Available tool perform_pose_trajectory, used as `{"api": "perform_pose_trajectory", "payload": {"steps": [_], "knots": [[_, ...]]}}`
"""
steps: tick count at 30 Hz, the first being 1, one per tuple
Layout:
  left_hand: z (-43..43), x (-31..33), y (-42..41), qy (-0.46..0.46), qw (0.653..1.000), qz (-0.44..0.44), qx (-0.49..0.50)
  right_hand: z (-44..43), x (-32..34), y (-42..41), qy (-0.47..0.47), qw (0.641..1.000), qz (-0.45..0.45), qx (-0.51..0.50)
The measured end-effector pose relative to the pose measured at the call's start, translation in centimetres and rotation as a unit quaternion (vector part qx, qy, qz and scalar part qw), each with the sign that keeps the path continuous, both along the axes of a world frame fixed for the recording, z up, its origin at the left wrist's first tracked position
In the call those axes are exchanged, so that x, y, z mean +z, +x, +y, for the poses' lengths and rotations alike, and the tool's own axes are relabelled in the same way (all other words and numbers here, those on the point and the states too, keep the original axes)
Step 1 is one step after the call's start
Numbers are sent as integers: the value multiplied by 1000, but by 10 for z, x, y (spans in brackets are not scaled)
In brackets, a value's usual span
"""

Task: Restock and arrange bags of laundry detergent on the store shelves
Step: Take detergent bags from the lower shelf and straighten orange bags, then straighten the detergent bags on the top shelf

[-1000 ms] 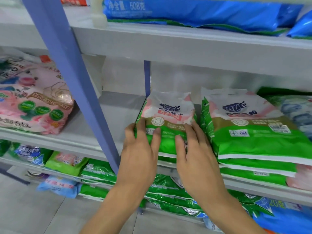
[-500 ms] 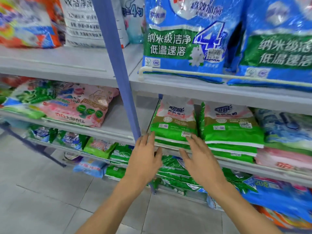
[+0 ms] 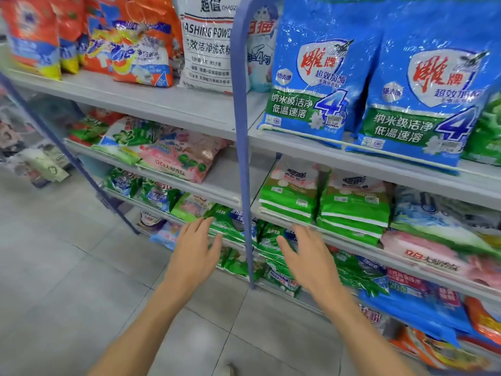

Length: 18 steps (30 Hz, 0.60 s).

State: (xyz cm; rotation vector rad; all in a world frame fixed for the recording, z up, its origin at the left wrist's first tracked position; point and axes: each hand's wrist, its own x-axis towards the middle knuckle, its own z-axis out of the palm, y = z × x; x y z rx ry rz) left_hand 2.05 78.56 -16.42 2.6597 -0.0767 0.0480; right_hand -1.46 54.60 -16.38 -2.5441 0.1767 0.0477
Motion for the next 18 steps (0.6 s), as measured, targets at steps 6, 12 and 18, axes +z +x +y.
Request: {"api": "perform_pose_trajectory", "payload": {"steps": [6, 12, 18], "knots": [[40, 7, -35, -33, 998, 2, 59, 29, 5, -20, 34, 999, 3, 22], [76, 25, -43, -64, 994, -33, 87, 68, 19, -15, 49, 998, -12, 42], [130, 28, -22, -96, 991, -36, 91, 126, 32, 14, 66, 996, -38, 54]]}}
